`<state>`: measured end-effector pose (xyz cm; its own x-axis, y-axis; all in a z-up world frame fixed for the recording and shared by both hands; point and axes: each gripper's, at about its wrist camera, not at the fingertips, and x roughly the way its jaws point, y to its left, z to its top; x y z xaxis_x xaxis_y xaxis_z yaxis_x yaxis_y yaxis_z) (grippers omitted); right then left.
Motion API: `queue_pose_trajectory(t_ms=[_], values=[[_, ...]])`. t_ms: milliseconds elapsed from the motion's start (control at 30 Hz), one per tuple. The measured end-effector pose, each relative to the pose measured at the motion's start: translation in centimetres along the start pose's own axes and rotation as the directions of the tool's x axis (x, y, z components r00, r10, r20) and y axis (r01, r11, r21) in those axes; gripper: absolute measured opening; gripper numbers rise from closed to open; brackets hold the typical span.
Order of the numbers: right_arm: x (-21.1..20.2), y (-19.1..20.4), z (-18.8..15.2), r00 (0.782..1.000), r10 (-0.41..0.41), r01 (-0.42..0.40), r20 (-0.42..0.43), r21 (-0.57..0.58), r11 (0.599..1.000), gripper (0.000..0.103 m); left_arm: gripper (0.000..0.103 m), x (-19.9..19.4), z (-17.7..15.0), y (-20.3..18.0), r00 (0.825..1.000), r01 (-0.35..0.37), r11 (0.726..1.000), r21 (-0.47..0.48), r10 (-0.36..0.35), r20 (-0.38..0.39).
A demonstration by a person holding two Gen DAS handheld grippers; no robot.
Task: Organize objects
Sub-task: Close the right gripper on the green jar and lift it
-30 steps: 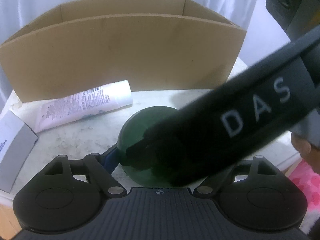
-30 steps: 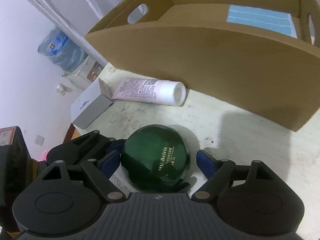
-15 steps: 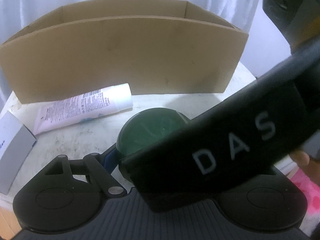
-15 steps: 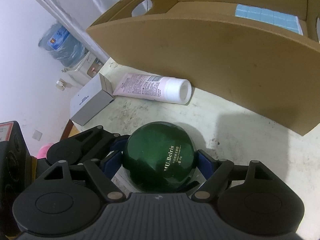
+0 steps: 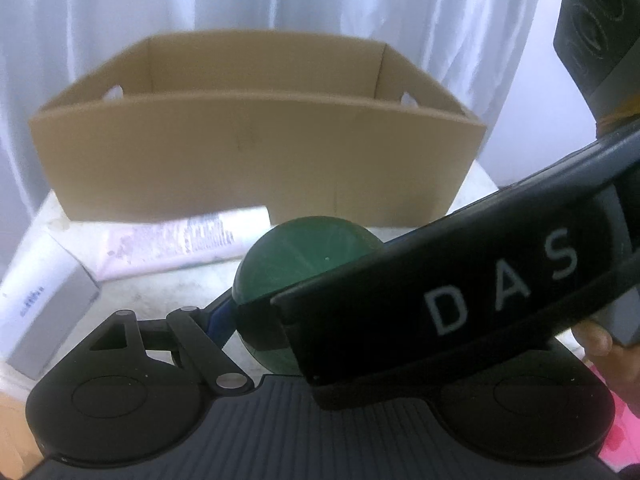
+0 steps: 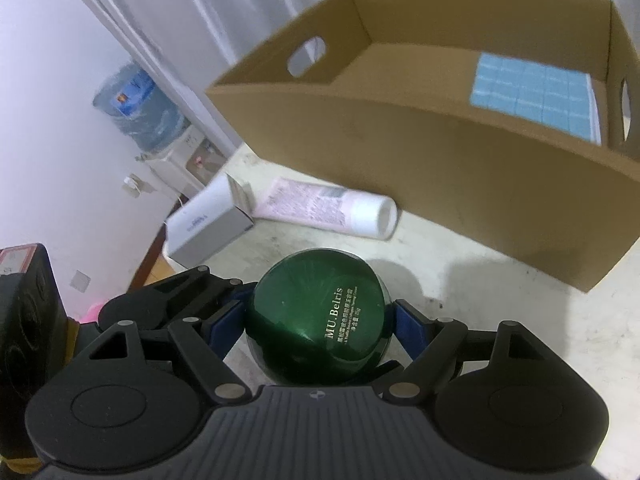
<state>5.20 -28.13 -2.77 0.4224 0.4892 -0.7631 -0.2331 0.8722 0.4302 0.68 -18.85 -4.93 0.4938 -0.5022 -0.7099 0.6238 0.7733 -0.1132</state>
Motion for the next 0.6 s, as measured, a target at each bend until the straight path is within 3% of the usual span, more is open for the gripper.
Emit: queue_pose_trajectory(t_ms=[300,600], values=[[-4.3,2.0,2.1,0.992,0.046,-0.037,0.115,-0.077,0.996,0.082,0.083,-3.5,3.4,-2.0,0.993,-0.068,0.997,0.023,0.066,0.102],[-9.2,0.8,7.2,0.976,0.064,-0.040,0.210,-0.116,0.992,0.081,0.083,-4.2,10.1,-5.0,0.978,-0.106,0.991,0.077,0.090,0.189]])
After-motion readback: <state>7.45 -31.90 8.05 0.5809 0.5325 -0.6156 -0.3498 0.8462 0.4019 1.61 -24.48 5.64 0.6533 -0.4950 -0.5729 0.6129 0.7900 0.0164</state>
